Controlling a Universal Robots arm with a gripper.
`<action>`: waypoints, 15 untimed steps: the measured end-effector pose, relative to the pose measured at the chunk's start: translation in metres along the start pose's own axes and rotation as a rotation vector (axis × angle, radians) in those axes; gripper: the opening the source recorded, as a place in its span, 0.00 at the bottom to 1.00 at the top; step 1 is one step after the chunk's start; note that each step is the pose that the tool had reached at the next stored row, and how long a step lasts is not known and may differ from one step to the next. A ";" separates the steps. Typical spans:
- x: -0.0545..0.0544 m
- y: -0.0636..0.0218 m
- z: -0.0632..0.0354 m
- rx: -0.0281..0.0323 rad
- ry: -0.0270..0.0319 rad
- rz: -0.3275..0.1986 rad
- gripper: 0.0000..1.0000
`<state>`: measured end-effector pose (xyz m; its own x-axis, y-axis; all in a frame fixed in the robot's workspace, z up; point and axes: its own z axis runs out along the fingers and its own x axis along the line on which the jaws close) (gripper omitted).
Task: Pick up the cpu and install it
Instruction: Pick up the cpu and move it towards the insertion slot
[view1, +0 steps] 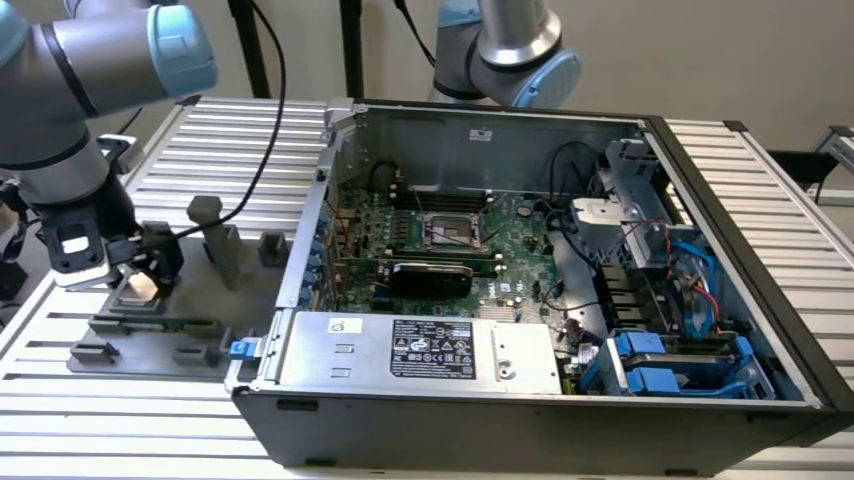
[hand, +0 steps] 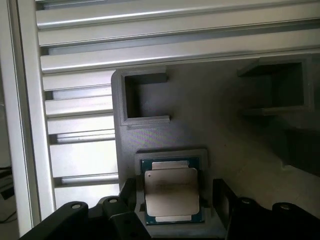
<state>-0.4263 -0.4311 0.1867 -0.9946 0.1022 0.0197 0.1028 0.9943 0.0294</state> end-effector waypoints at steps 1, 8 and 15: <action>0.000 0.0001 0.0002 0.0000 0.0000 0.001 0.72; 0.001 0.0006 0.0007 0.0001 0.0001 0.004 0.56; 0.001 0.0008 0.0010 0.0000 0.0000 0.005 0.55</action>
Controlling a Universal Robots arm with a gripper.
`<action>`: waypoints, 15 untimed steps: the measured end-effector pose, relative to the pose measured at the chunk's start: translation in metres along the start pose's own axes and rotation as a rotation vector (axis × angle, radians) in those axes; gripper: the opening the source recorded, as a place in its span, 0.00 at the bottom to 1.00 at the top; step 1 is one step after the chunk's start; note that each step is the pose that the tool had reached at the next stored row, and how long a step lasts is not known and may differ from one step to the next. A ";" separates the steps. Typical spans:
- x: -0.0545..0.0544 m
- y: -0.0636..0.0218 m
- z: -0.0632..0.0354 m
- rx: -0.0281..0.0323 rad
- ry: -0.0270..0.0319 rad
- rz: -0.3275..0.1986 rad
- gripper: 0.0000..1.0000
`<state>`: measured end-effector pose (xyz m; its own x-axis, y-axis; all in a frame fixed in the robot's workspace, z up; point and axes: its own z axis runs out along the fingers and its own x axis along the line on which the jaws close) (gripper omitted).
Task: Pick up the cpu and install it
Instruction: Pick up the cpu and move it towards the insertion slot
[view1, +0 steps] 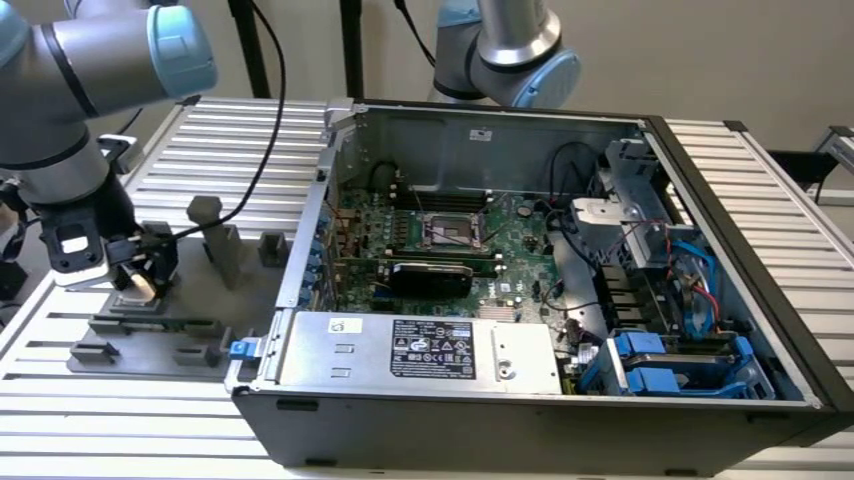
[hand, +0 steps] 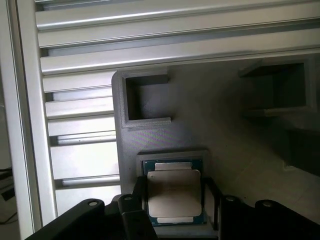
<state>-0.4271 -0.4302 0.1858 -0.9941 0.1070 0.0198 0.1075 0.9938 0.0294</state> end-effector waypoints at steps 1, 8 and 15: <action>0.000 0.0000 -0.0003 -0.0002 -0.0001 0.000 0.55; 0.000 0.0004 -0.0134 0.0000 0.0000 0.000 0.55; 0.001 0.0014 -0.0450 -0.0001 0.0000 0.000 0.55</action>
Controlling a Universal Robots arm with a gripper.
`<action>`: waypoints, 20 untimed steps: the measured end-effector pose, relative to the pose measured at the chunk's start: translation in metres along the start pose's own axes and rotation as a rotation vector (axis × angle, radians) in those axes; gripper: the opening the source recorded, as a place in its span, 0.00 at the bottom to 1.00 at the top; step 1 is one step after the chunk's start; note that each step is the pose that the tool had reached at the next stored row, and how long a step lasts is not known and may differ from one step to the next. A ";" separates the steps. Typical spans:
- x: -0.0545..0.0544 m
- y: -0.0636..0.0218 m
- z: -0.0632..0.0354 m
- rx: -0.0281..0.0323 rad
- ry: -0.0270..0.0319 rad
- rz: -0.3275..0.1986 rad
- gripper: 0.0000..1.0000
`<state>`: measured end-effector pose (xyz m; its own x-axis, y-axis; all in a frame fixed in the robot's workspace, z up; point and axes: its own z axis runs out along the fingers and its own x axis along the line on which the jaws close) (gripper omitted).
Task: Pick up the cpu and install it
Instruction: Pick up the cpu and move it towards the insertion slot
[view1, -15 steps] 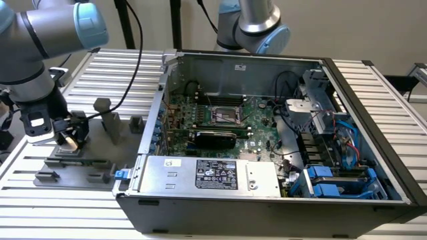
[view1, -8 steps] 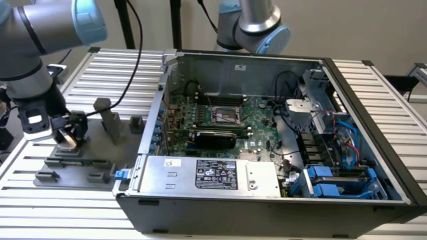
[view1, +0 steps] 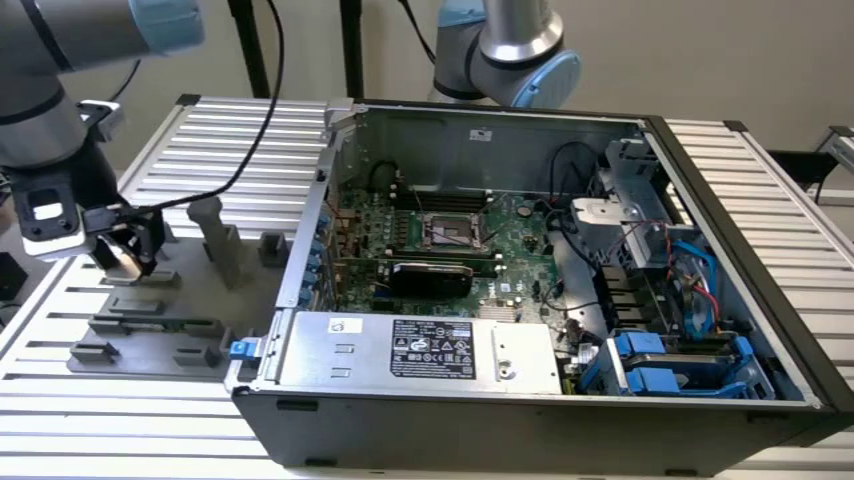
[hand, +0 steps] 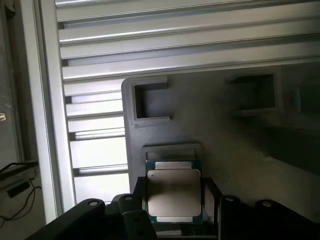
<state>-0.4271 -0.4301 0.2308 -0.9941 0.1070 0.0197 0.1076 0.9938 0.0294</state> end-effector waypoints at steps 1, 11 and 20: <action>0.000 0.0001 -0.0042 0.0000 0.0000 0.000 0.55; 0.001 0.0014 -0.0500 0.0001 0.0001 0.000 0.55; 0.001 0.0027 -0.0909 0.0000 0.0001 -0.001 0.55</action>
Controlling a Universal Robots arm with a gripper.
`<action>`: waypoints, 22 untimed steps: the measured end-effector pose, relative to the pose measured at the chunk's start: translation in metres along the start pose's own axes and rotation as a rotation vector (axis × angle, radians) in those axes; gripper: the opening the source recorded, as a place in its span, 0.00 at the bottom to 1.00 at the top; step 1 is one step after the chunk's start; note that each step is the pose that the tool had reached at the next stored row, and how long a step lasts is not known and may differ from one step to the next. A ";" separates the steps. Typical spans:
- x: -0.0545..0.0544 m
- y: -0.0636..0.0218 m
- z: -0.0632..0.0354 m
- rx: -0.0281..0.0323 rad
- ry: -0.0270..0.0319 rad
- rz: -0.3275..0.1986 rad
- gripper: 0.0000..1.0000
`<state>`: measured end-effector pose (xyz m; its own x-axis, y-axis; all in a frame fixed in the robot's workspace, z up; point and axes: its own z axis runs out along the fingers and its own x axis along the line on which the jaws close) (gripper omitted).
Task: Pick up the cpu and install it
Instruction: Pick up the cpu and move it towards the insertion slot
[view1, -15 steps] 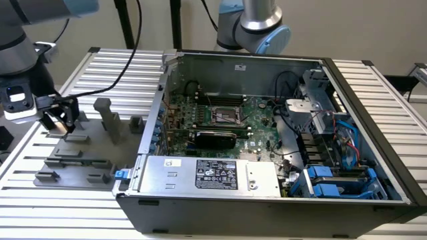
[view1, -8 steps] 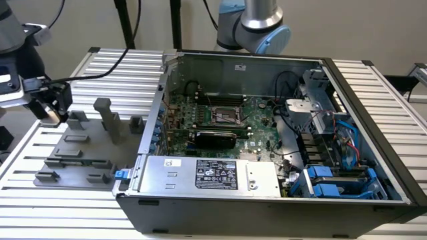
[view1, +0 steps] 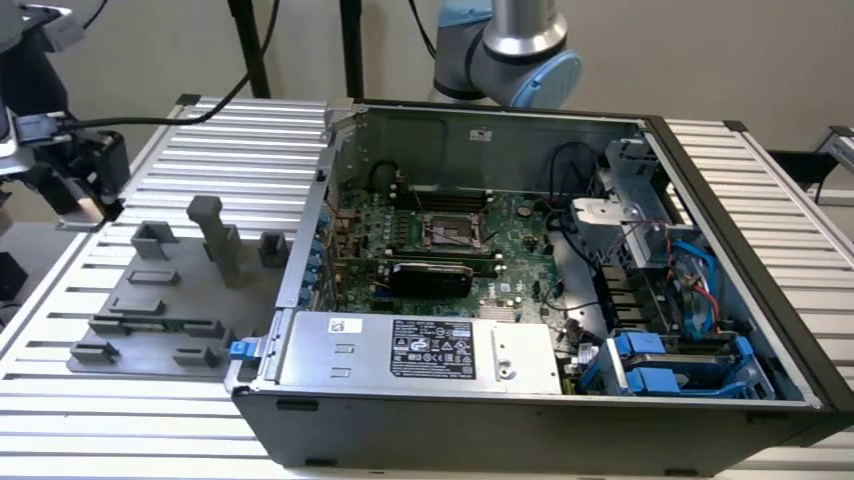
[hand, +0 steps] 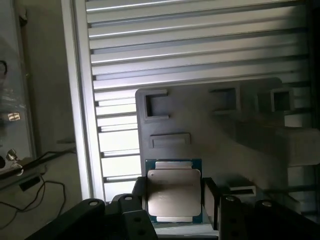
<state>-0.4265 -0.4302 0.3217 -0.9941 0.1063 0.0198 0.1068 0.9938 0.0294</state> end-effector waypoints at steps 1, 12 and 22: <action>0.000 0.0002 -0.0044 0.0000 -0.0001 0.000 0.55; -0.032 0.0051 -0.0549 -0.0018 0.0031 -0.005 0.55; -0.076 0.0112 -0.0962 -0.0052 0.0155 -0.006 0.55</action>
<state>-0.3481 -0.4302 0.4167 -0.9944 0.1001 0.0351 0.1013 0.9942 0.0347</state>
